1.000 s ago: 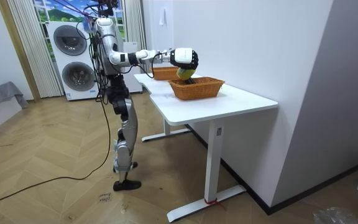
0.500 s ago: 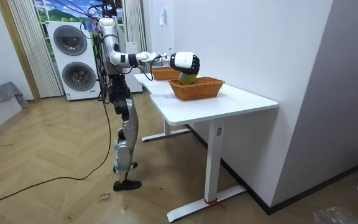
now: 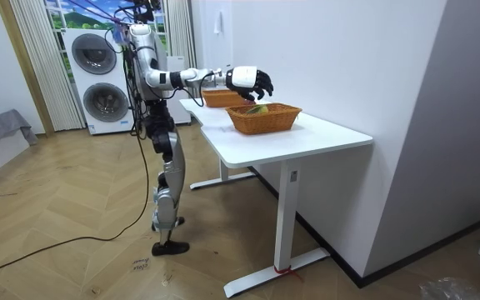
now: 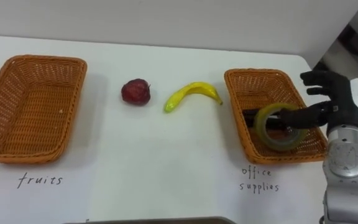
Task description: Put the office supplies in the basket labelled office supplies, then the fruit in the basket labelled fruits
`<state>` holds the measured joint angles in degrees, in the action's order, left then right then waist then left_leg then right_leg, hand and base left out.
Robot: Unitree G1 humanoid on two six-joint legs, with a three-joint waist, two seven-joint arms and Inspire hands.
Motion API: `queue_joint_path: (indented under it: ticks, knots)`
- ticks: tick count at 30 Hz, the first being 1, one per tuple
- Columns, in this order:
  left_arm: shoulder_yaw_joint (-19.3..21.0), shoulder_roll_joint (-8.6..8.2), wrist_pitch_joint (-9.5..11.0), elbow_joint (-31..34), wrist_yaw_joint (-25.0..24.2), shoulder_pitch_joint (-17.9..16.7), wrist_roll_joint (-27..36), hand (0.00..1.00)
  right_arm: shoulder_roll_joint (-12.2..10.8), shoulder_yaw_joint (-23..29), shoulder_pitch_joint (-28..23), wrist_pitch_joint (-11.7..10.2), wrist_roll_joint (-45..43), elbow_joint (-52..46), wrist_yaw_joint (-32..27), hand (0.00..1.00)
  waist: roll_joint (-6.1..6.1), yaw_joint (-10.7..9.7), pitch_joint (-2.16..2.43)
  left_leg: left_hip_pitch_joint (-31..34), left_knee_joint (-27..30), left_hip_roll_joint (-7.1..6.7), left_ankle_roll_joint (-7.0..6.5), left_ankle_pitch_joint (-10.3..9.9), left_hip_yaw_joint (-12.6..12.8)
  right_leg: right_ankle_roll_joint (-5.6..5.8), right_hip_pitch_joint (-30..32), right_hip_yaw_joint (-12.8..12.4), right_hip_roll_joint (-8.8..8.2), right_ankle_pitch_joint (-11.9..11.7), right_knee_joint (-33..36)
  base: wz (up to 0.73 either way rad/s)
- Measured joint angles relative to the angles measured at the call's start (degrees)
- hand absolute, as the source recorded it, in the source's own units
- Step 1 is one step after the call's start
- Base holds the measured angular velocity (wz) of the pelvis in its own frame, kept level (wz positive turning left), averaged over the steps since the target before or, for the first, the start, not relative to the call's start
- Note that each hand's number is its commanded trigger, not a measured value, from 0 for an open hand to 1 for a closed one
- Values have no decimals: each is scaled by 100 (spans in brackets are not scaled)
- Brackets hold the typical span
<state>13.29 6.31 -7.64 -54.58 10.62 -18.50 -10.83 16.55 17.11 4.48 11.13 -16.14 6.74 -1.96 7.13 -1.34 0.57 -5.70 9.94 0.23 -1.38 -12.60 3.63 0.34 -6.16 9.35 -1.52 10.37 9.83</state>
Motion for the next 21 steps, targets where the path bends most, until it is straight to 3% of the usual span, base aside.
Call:
queue_joint_path:
  ticks: [10,17,21]
  knots:
    - [-1,-3,0,0,28,-7,-2,0,0,1,0,0,-1,0,1,0,-53,7,-20,-1,-24,0,0,0,31,0,23,-56,12,0,-2,0]
    - [0,7,9,75,37,-1,-4,0,30,0,1,0,1,0,7,0,4,3,-60,8,-46,-3,1,0,41,0,44,-57,20,0,-4,0]
    - [-6,12,9,73,26,0,7,0,53,0,4,0,29,-1,7,0,40,4,-59,10,-48,-4,0,0,41,0,45,-55,19,0,-5,0]
